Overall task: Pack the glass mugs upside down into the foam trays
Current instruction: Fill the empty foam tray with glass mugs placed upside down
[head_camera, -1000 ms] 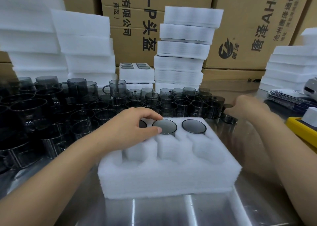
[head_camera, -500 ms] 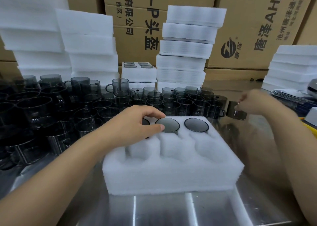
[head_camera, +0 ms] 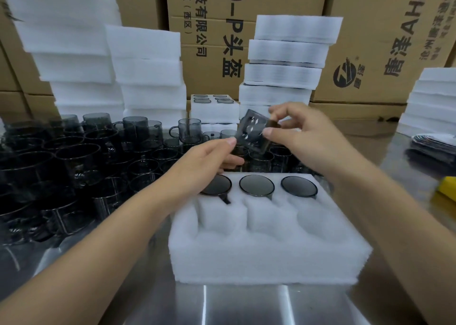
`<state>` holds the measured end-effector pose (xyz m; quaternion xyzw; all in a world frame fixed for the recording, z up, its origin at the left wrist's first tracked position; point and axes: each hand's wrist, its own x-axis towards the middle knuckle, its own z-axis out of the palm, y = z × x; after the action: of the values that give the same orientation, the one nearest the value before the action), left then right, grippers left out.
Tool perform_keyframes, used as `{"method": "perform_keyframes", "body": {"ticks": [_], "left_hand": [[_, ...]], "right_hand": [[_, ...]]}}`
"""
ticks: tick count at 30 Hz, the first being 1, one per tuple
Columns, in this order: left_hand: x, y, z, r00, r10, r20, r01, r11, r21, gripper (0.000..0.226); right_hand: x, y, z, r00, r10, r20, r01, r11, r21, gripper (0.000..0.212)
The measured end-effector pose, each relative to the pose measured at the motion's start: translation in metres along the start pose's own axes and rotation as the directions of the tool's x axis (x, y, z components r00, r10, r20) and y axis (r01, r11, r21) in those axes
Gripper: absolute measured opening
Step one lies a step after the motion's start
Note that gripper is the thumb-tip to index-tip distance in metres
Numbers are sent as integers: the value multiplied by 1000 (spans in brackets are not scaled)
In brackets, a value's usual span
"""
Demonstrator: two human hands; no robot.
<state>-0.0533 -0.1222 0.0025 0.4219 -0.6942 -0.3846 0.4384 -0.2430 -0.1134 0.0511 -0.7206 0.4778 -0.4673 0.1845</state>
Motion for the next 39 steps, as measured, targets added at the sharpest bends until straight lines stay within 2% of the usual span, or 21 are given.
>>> {"method": "perform_keyframes", "body": {"ticks": [3,5,13,19,26,35,39], "left_hand": [[2,2,-1,998,-53,-39,49,995,-92,42],[2,2,-1,997,-73,-35,69,993,-99,46],[1,3,0,994,-66,-81,53,987,-154,27],[-3,2,-2,998,-3,-68,-9,984,-179,13],[-5,3,-3,997,75,4,-72,966,-249,26],[-4,4,-2,997,76,-19,-78,963,-258,43],[-3,1,-4,996,85,-8,-84,965,-249,48]], "right_hand": [[-15,5,17,992,-84,93,62,973,224,23],[-22,12,18,985,-116,126,79,960,267,24],[-25,22,23,987,-30,159,-16,960,281,21],[-23,30,23,985,-72,157,20,949,313,44],[-21,33,25,978,-181,102,146,948,281,67],[-25,33,23,939,-319,131,318,948,30,76],[-26,32,22,934,-327,145,335,942,-33,78]]}}
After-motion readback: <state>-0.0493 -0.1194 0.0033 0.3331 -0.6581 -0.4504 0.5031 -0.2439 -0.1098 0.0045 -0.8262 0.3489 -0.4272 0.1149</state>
